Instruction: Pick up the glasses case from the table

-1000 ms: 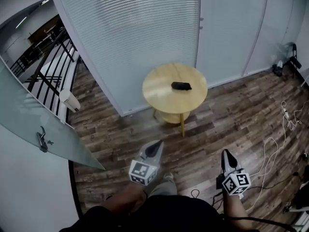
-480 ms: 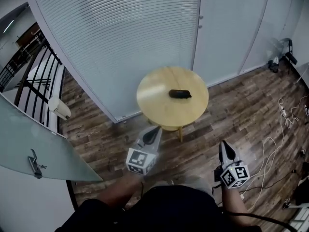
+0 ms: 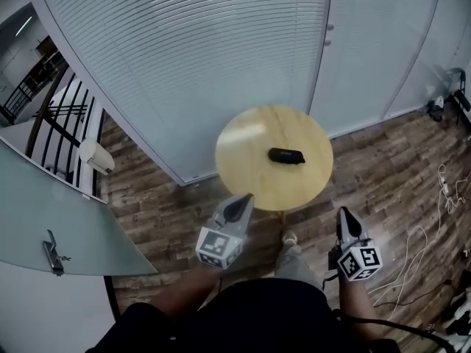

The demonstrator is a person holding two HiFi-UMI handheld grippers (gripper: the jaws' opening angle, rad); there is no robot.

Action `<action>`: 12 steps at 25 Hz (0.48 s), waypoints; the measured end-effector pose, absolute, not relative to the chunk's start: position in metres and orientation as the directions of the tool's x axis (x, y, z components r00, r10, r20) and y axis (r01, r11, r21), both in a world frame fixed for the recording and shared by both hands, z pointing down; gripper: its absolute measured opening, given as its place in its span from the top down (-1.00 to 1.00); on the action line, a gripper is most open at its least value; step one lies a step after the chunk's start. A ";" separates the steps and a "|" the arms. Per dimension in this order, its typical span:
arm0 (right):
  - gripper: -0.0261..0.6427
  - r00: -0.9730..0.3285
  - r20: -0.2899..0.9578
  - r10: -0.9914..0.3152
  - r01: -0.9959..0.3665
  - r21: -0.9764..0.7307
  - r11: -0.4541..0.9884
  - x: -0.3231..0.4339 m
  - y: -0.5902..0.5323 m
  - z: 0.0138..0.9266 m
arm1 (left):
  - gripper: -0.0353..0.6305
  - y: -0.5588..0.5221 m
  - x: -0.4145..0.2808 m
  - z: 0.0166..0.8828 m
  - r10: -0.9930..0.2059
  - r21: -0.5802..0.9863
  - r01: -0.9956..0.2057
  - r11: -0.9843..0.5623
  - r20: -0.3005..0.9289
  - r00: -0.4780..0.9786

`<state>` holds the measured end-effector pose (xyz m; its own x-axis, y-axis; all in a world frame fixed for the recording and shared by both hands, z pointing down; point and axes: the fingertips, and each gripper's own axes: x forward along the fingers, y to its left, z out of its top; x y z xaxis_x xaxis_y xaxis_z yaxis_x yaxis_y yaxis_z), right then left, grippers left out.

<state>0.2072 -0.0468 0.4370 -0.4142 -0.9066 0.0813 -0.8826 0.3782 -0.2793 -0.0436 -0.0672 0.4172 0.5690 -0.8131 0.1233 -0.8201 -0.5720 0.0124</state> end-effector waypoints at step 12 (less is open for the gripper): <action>0.90 -0.606 0.085 -0.791 -0.783 -0.239 0.574 0.203 -0.259 0.439 | 0.88 -0.243 -0.037 0.423 -0.907 -0.022 -0.914 -0.405 0.135 0.399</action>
